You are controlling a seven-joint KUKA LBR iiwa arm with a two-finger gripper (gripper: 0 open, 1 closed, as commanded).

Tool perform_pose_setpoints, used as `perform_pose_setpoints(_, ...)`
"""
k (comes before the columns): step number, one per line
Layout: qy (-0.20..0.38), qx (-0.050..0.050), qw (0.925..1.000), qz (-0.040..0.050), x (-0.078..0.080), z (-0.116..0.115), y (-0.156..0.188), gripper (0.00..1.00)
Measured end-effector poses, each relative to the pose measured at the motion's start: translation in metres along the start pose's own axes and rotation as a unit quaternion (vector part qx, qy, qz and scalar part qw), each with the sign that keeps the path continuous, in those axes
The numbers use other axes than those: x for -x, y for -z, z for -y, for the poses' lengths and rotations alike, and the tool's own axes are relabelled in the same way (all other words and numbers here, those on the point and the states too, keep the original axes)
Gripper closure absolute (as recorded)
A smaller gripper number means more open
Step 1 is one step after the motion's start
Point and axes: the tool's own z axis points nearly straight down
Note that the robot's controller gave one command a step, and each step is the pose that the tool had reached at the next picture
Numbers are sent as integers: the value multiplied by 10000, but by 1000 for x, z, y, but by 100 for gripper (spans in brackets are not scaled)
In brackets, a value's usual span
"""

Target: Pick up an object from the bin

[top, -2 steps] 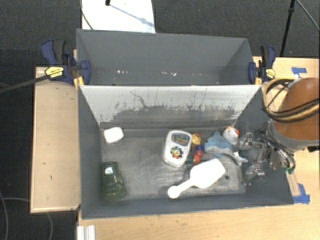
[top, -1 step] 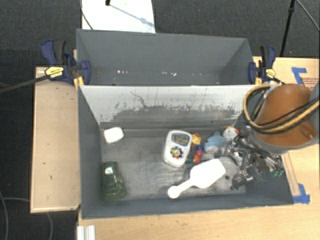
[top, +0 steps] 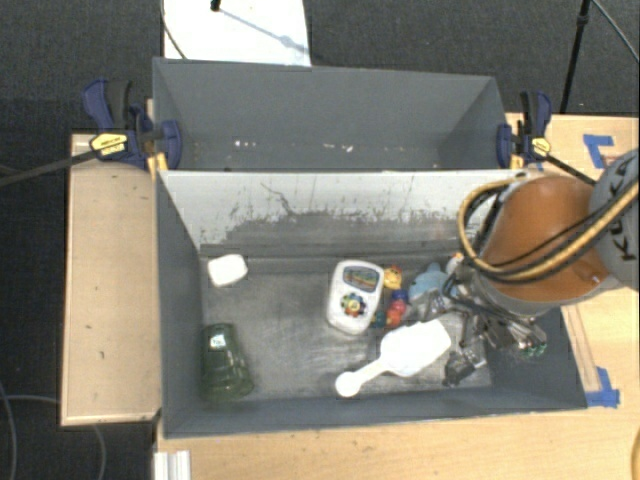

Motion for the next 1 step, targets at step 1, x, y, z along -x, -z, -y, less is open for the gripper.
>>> perform_pose_setpoints(1, -467, 1, 9989, -14, 4, -16, -3, 0)
